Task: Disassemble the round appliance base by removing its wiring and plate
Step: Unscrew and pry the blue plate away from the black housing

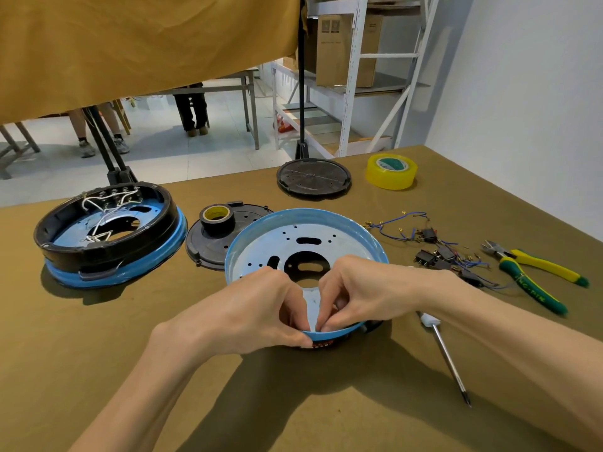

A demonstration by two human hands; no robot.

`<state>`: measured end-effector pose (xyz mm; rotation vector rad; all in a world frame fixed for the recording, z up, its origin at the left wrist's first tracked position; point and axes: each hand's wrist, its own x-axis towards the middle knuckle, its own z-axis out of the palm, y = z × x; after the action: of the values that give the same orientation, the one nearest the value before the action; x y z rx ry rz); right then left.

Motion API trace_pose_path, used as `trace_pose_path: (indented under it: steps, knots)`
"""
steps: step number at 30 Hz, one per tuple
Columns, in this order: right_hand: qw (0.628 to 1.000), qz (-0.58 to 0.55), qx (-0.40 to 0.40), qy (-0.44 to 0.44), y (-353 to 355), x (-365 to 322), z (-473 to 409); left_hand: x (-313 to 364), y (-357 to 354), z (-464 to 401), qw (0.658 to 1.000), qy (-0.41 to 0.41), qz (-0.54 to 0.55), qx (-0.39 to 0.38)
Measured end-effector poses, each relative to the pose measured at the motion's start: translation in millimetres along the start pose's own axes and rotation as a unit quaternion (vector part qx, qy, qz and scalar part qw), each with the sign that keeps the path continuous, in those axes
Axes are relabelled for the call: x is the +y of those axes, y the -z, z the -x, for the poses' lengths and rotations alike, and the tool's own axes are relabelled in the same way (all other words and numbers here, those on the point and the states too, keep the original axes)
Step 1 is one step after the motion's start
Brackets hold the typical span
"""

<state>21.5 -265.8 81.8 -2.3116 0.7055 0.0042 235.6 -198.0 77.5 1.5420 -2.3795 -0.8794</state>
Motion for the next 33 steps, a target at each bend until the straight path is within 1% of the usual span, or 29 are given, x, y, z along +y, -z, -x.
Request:
trace_pose_path:
  steps: [4,9,12,16,20,23,26,28,33]
  knots:
    - [0.999,0.037,0.005,0.002,-2,-3,3,-2,1,-1,1.000,-0.002,-0.003,0.001]
    - [0.996,0.083,-0.010,-0.020,1,-12,-1,-2,-1,-2,0.998,0.001,-0.050,0.036]
    - [0.996,0.082,-0.001,-0.028,2,-14,-2,-3,-1,-1,0.999,0.002,-0.032,0.032]
    - [0.998,0.061,-0.011,-0.026,-1,-15,2,-1,-4,0,0.999,-0.004,-0.045,0.020]
    - [0.998,0.057,-0.003,-0.029,1,-13,1,-2,0,-1,1.000,0.007,-0.022,0.015]
    - [0.997,0.068,-0.006,-0.046,0,-13,-1,-4,-2,0,0.996,0.007,-0.073,0.041]
    - [0.995,0.082,-0.019,-0.056,-1,-14,-5,-2,-13,-1,0.990,-0.021,-0.127,0.054]
    - [0.994,0.083,-0.033,-0.057,1,-15,-7,0,-20,-3,0.987,-0.029,-0.144,0.059]
    - [0.992,0.092,-0.070,-0.057,3,-18,-11,-2,-23,-4,0.992,-0.025,-0.100,0.073]
